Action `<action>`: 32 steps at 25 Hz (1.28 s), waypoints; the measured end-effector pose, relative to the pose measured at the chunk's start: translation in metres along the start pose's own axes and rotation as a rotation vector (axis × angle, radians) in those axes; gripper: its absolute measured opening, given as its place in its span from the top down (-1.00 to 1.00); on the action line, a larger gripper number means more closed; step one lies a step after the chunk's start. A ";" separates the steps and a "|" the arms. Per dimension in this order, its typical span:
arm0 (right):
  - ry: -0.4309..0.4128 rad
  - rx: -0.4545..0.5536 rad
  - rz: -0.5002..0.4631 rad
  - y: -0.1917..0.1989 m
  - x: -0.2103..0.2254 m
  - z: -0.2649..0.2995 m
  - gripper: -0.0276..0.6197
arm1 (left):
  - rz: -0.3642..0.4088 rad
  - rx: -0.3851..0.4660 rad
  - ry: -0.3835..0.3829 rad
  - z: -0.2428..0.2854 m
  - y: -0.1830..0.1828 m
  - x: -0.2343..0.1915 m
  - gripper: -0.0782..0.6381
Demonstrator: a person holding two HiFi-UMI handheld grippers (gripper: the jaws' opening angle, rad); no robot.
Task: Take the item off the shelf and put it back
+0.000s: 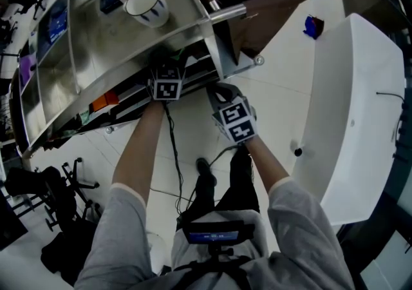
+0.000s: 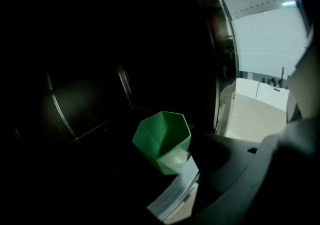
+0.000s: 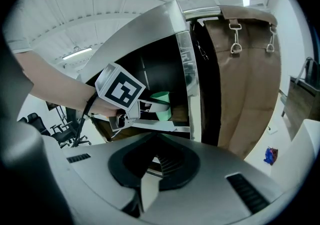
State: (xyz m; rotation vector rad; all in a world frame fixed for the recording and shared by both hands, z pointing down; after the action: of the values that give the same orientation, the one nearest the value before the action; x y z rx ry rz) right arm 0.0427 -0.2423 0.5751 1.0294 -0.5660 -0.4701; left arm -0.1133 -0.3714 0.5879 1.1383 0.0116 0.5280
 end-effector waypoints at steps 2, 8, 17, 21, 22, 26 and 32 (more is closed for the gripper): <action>0.002 -0.003 0.001 0.002 0.002 0.000 0.89 | -0.010 0.011 -0.006 0.000 0.000 0.001 -0.18; 0.001 -0.001 0.010 0.003 0.001 0.001 0.89 | -0.036 0.019 0.018 -0.003 0.001 0.003 -0.35; 0.005 -0.009 0.018 0.000 -0.011 -0.009 0.89 | -0.051 0.034 0.012 -0.045 0.000 0.001 -0.36; 0.026 0.001 0.027 -0.007 -0.019 -0.023 0.89 | -0.106 0.020 0.015 -0.087 0.007 0.008 -0.36; 0.030 0.002 0.029 -0.008 -0.022 -0.028 0.89 | -0.126 0.012 0.018 -0.099 0.010 0.011 -0.36; 0.047 0.010 0.027 -0.016 -0.040 -0.048 0.89 | -0.194 0.011 0.060 -0.150 0.015 0.023 -0.33; 0.072 0.024 0.067 -0.018 -0.070 -0.078 0.89 | -0.268 0.060 0.088 -0.227 0.014 0.020 0.07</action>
State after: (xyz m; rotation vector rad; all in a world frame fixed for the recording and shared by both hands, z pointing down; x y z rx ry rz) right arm 0.0372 -0.1557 0.5133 1.0430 -0.5418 -0.3662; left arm -0.1630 -0.1639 0.5069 1.1498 0.2542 0.3404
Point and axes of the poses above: the fingertips, and each gripper's own axes: z forward along the fingers, x to its right, y out of its underside, the point moved 7 cm from there along -z, backward along the fingers, and after that the axes turned 9 degrees about x, right-handed, at the moved point
